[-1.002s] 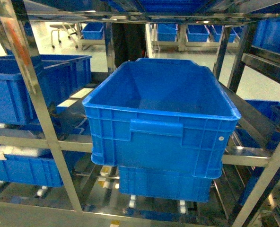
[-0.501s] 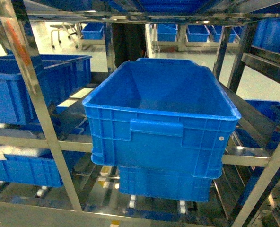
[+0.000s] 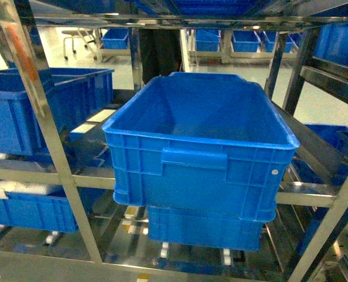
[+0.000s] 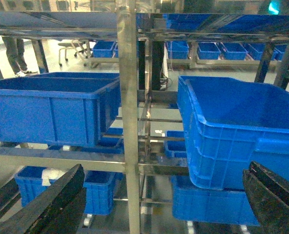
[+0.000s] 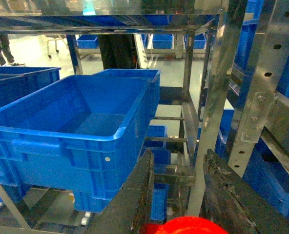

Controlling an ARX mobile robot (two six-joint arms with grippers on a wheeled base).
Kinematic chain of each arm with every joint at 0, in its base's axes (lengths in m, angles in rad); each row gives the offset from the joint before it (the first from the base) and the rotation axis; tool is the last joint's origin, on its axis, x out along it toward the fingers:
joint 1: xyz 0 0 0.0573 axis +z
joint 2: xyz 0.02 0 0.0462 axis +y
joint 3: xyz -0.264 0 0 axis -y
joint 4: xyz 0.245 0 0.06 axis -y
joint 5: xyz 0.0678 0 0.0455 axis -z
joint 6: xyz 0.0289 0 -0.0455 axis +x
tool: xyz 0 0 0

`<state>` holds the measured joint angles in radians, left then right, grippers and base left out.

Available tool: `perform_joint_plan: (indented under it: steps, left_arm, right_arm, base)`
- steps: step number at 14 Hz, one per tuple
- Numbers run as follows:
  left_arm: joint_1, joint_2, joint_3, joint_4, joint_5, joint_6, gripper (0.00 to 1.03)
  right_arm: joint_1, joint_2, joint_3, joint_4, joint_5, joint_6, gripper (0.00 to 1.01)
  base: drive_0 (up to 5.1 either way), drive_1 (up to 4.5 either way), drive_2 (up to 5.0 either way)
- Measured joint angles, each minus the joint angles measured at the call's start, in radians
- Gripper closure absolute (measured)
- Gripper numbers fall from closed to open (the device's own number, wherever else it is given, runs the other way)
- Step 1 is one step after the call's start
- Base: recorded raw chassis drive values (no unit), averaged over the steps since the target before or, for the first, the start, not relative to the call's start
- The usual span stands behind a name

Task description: Pick red block from blue box to shelf

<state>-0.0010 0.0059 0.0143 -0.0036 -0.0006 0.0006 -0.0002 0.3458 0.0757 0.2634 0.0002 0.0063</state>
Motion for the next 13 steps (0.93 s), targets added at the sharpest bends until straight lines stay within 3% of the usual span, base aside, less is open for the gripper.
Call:
perform_joint_plan:
  steps: [4,11,13]
  left_arm:
    - [0.0,0.0,0.0,0.0,0.0,0.0,0.05]
    - [0.0,0.0,0.0,0.0,0.0,0.0,0.05]
    - [0.0,0.0,0.0,-0.001,0.0,0.0,0.05]
  right_arm:
    - [0.0,0.0,0.0,0.0,0.0,0.0,0.75]
    - [0.0,-0.001,-0.001,0.002,0.0,0.0,0.75]
    - [0.0,0.002,-0.001,-0.001,0.0,0.0,0.75]
  base:
    - [0.0,0.0,0.0]
    - [0.0,3.92,-3.9]
    - [0.0,0.0,0.0]
